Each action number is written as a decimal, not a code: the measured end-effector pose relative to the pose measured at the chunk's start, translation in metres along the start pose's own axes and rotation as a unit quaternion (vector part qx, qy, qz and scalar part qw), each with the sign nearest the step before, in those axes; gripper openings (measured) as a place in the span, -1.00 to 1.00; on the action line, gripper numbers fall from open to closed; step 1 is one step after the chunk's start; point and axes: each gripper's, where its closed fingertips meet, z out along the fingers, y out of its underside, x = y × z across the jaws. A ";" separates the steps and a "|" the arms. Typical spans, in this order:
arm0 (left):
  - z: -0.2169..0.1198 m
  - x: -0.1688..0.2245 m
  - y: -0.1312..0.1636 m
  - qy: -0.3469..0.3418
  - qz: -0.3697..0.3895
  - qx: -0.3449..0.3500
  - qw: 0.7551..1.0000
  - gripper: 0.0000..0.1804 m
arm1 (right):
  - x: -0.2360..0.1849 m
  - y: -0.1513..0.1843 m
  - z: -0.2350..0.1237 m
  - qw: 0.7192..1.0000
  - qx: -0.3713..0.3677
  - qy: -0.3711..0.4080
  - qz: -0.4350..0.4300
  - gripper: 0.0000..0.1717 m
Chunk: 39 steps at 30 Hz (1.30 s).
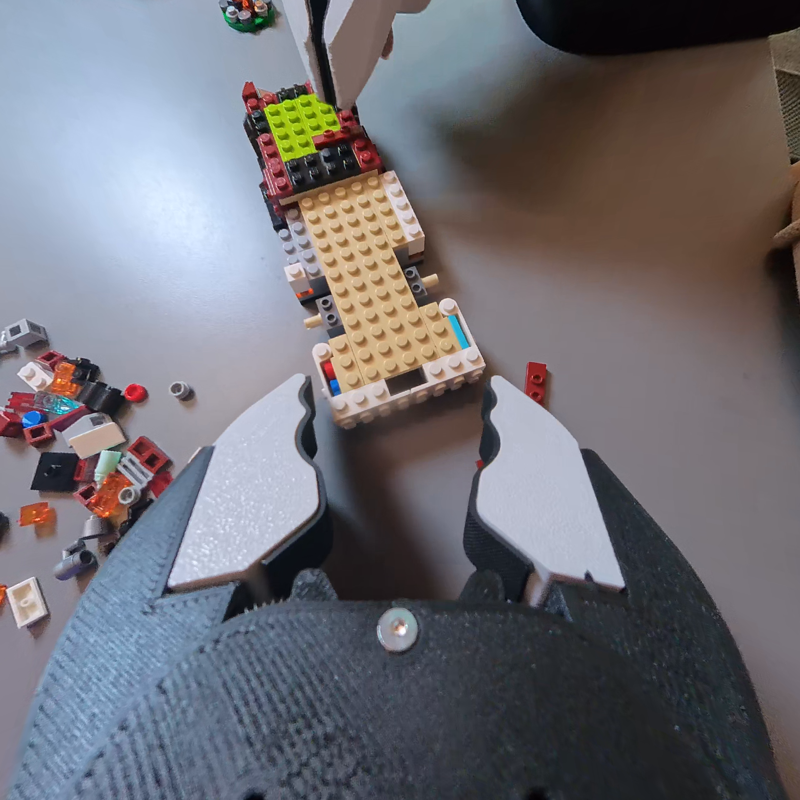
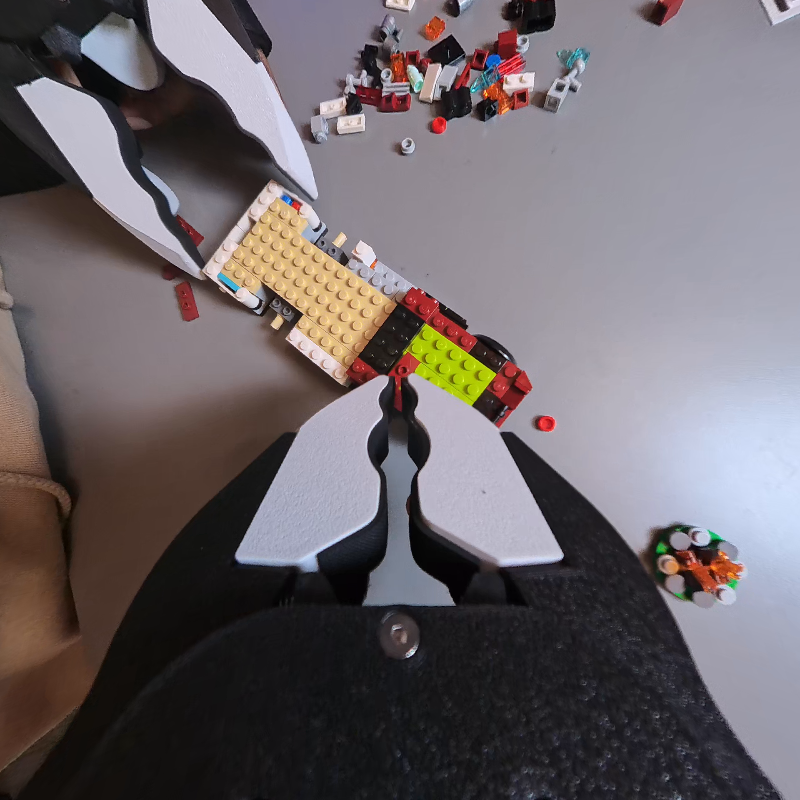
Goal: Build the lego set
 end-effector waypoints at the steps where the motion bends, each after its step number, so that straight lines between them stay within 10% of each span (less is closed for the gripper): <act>1: -0.001 0.000 -0.001 0.002 -0.002 0.004 1.000 -0.15 | 0.001 -0.002 -0.001 1.000 0.002 0.001 -0.005 -0.97; 39: 0.006 -0.002 -0.003 -0.013 -0.030 0.005 0.999 -0.14 | 0.009 -0.005 -0.007 0.999 0.024 0.006 -0.023 -0.99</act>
